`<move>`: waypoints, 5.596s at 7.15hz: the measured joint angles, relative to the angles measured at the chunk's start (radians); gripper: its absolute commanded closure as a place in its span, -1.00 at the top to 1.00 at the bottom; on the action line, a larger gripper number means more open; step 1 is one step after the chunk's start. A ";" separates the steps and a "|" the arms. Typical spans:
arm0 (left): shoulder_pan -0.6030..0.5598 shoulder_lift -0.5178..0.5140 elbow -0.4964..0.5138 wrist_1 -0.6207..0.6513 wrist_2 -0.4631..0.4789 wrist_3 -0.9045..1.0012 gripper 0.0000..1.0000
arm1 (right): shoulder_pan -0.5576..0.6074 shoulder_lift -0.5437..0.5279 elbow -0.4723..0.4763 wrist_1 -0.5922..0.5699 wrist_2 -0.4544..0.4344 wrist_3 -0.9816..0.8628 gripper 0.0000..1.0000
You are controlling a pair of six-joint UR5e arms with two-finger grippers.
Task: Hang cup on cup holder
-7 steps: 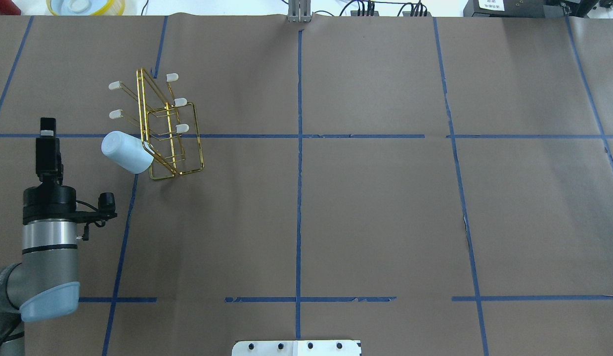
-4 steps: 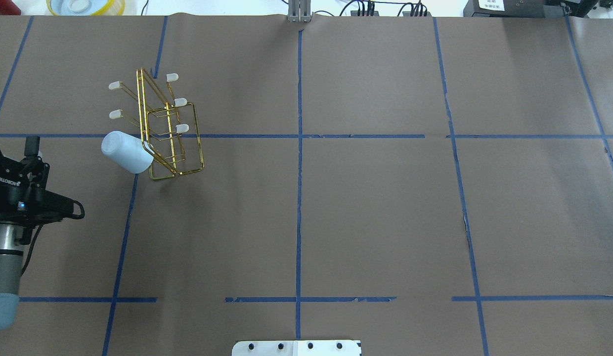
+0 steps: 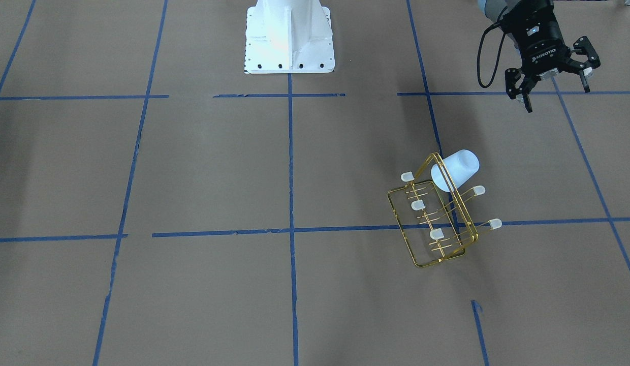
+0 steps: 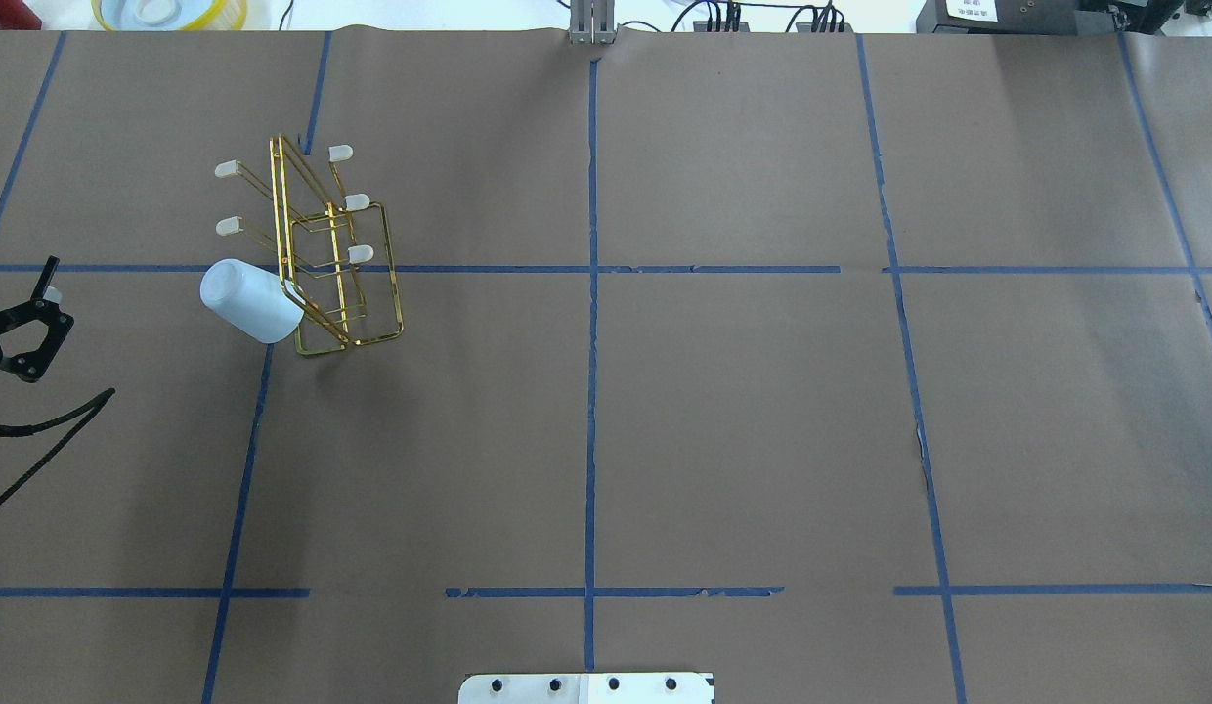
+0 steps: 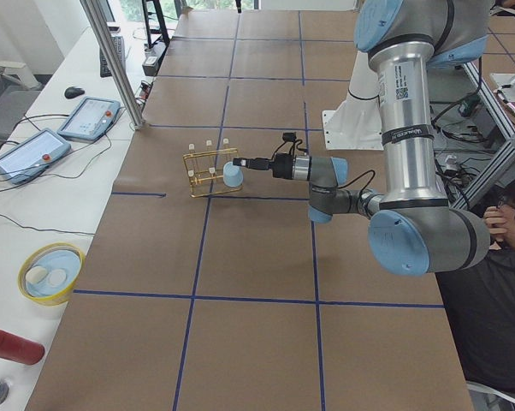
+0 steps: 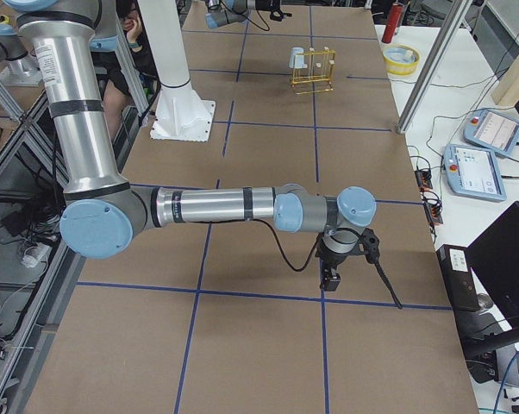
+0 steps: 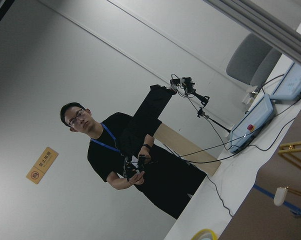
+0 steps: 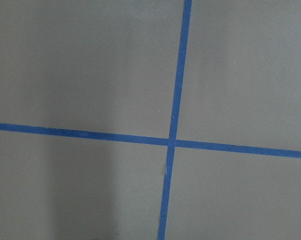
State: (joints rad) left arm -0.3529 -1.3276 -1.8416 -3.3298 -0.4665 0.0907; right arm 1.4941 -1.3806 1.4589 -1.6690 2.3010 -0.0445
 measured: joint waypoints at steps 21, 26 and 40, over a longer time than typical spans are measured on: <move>-1.181 -0.129 0.189 1.570 -1.872 -0.032 1.00 | 0.000 0.000 0.000 0.000 0.000 0.000 1.00; -1.246 -0.204 0.205 1.719 -1.863 0.000 1.00 | 0.000 0.000 0.000 0.000 0.000 0.000 1.00; -1.244 -0.256 0.227 1.711 -1.860 0.014 1.00 | 0.000 0.000 0.000 0.000 0.000 0.000 1.00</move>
